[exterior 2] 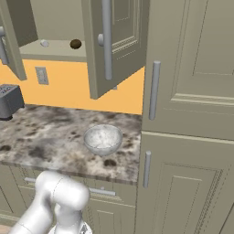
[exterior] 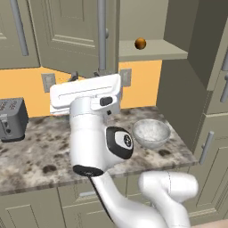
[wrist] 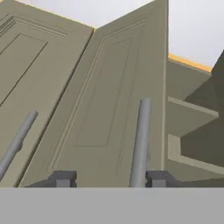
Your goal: Open the cabinet. Pick the kiwi and mango from the cabinet and place them into the bowl. Then close the cabinet.
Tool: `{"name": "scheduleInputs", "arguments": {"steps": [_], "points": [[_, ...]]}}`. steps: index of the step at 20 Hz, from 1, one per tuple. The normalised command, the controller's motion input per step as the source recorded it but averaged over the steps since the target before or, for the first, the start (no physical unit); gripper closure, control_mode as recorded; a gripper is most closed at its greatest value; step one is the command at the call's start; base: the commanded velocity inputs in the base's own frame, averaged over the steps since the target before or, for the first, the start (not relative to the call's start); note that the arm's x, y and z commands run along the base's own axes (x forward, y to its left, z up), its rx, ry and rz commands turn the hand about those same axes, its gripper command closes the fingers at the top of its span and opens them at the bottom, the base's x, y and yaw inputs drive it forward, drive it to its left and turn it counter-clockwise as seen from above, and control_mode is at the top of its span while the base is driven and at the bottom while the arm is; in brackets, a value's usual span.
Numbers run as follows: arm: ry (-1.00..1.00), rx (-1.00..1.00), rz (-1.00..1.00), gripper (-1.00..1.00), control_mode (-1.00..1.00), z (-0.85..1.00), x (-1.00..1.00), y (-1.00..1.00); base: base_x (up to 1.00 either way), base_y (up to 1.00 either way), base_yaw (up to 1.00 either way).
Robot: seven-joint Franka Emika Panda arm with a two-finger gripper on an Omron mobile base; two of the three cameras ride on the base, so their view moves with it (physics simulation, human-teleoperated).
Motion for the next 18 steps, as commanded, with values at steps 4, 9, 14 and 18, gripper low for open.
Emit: {"name": "scheduleInputs", "arguments": {"steps": [4, 9, 14, 18], "points": [[0.14, 0.43, 0.0, -1.0, -1.0, 0.81, -0.21, -1.0, 0.0, 0.0, 0.0], [0.25, 0.3, 0.18, -1.0, -1.0, 0.14, 0.0, -0.96, 0.0, 0.0, 0.0], [0.12, 0.2, 0.47, -1.0, -1.0, 0.0, -0.14, -0.63, 0.0, 0.0, 0.0], [0.19, 0.13, 0.56, -1.0, -1.0, -0.05, -0.09, -0.42, 0.0, 0.0, 0.0]]}}
